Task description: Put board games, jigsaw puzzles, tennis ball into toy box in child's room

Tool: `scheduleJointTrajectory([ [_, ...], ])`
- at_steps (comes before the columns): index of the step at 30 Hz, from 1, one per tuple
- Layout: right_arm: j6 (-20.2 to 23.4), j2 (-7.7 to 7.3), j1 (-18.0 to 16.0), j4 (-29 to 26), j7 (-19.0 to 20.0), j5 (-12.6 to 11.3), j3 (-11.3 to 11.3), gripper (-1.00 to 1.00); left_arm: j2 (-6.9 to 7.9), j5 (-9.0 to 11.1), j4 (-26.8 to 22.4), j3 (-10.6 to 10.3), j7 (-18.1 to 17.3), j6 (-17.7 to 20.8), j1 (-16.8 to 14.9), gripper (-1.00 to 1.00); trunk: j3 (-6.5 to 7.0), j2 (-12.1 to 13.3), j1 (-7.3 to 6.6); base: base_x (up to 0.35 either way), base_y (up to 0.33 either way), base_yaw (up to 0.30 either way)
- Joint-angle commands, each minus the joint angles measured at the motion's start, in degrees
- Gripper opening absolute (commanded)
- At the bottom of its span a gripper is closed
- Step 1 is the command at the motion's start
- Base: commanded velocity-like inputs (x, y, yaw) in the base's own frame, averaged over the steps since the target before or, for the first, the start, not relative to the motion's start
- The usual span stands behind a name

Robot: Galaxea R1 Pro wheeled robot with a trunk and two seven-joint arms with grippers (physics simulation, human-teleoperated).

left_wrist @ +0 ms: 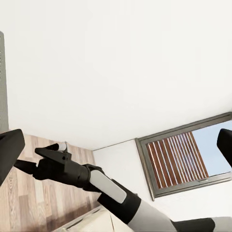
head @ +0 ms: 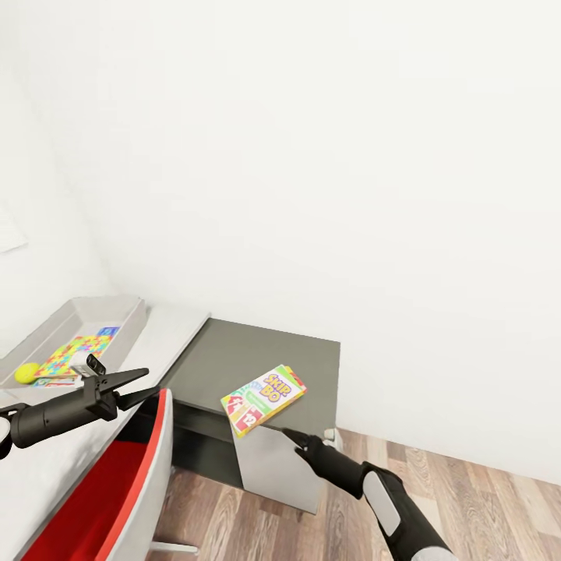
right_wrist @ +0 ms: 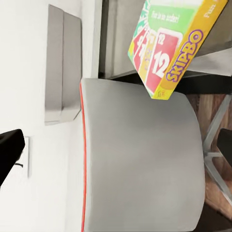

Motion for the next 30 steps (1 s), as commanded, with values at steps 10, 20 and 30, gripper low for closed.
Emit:
scheduleJointTrajectory([
  [10,-5.04,2.83,-1.73,3.20,0.02,-2.65,-0.70,1.00,-0.03,-0.14,0.05,0.02,-0.27,0.22,-0.06,1.00,-0.12,-0.12,0.03,0.000,0.007,0.000],
  [20,-11.11,3.02,-1.93,8.28,-4.35,-7.77,-0.87,1.00,0.00,-0.17,0.04,0.02,-0.27,0.22,-0.06,1.00,-0.12,-0.12,0.03,0.000,0.057,0.000],
  [30,-11.90,3.02,-1.91,12.85,-7.85,-14.77,-4.00,1.00,-0.04,-0.17,0.04,0.02,-0.22,0.22,-0.06,1.00,-0.12,-0.12,0.03,0.000,0.029,0.000],
])
